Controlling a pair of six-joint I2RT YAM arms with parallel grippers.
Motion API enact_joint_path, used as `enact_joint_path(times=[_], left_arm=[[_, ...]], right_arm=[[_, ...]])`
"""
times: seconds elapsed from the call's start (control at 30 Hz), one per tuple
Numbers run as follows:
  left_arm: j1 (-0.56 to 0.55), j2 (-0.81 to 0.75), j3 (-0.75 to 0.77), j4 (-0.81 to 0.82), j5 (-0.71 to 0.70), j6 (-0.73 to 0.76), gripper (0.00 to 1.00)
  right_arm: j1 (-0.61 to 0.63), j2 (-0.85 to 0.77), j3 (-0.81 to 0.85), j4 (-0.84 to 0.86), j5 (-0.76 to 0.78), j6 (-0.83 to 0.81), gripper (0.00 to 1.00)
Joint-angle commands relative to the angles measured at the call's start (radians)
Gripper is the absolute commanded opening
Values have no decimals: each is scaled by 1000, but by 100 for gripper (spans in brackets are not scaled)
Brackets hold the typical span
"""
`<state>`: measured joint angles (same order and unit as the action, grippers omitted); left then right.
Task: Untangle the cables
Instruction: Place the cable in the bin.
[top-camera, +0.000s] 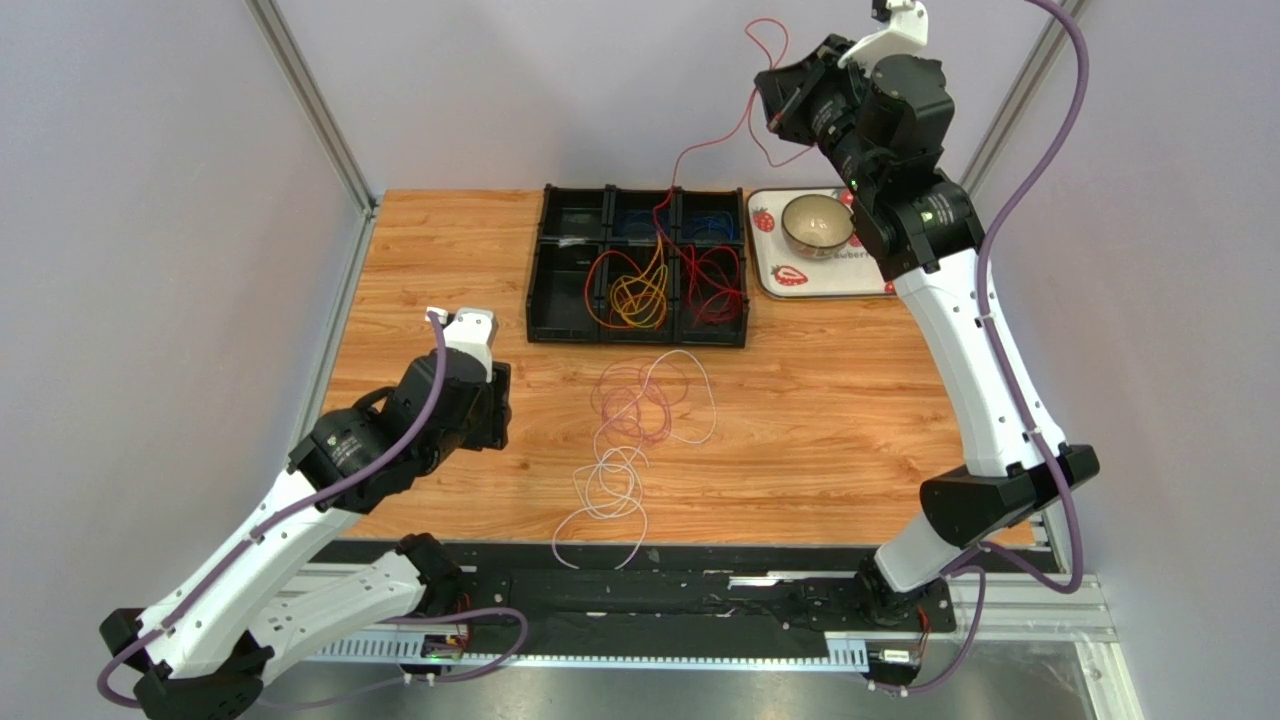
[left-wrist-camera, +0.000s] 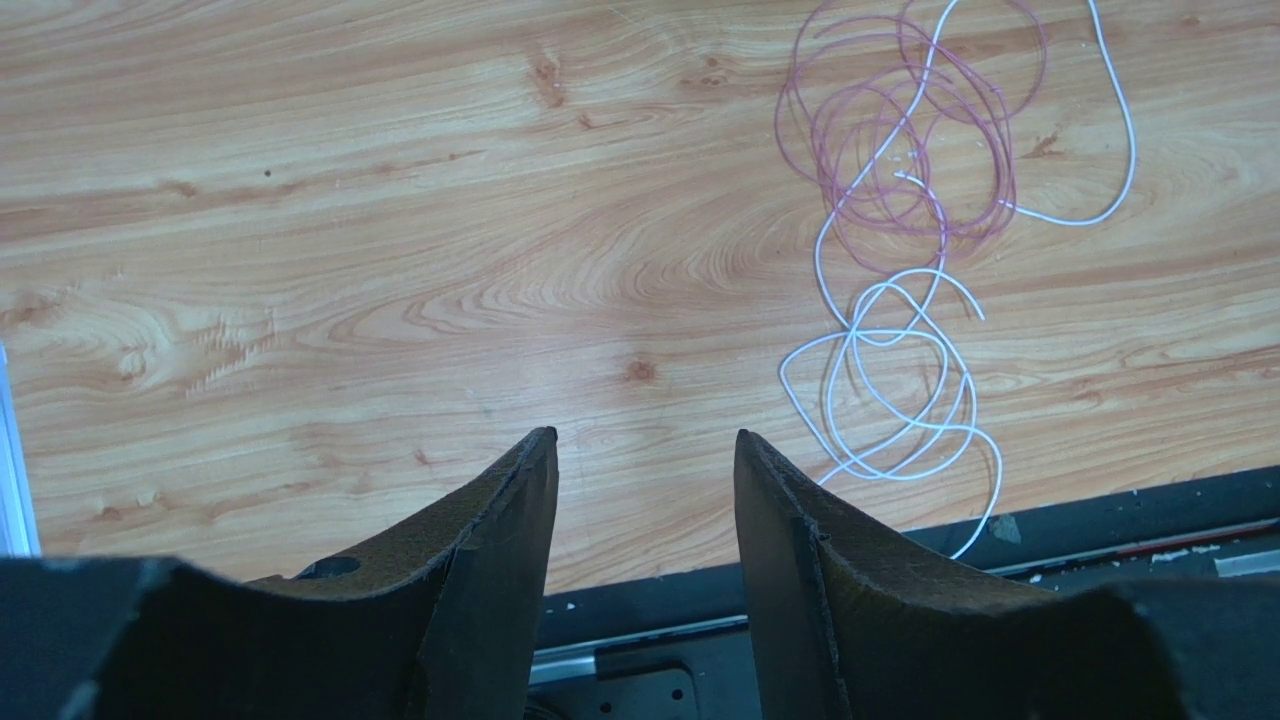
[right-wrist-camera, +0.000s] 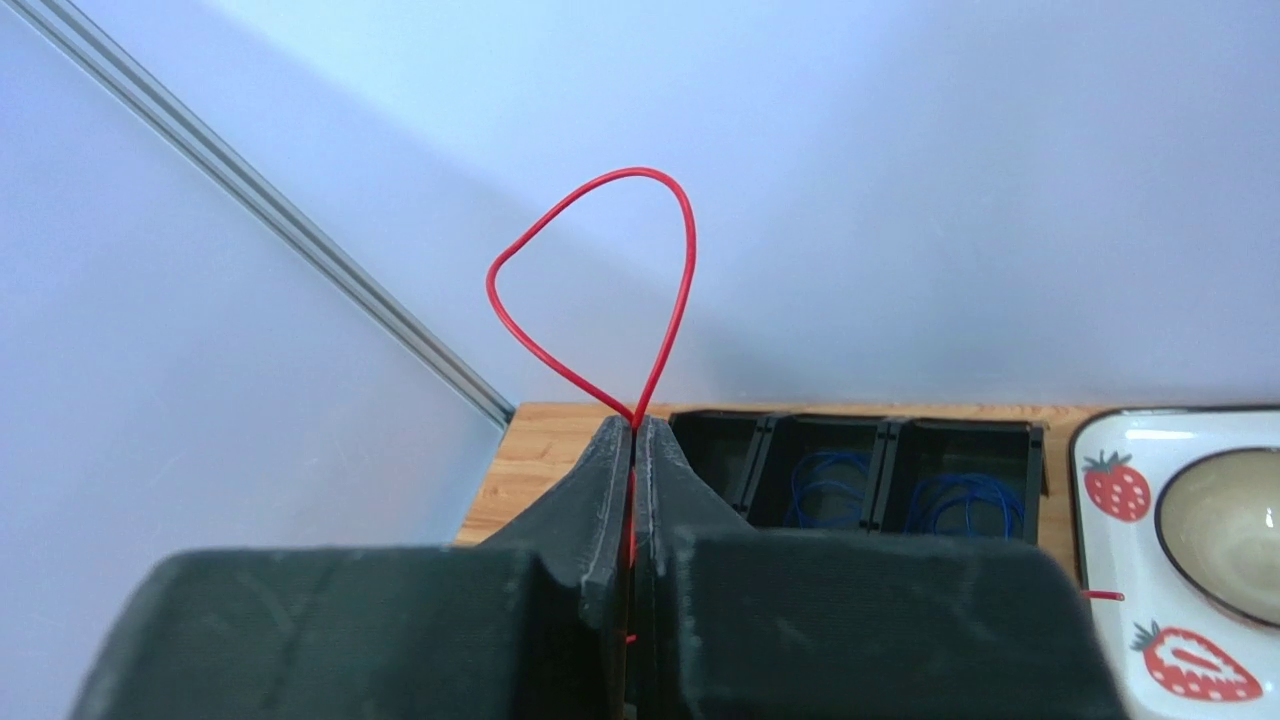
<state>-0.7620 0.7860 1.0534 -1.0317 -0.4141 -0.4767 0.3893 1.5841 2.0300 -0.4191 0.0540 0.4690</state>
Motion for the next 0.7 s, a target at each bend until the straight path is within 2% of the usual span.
enact_joint_path(times=[0.0, 0.4, 0.67], left_arm=[[10, -8, 0, 4, -14, -7, 56], [26, -8, -4, 12, -2, 0, 56], [39, -10, -6, 16, 8, 4, 56]], right_arm=[[-6, 56, 110, 49, 21, -18, 0], [-66, 178, 142, 148, -20, 2, 0], [-78, 182, 26, 192, -8, 26, 0]])
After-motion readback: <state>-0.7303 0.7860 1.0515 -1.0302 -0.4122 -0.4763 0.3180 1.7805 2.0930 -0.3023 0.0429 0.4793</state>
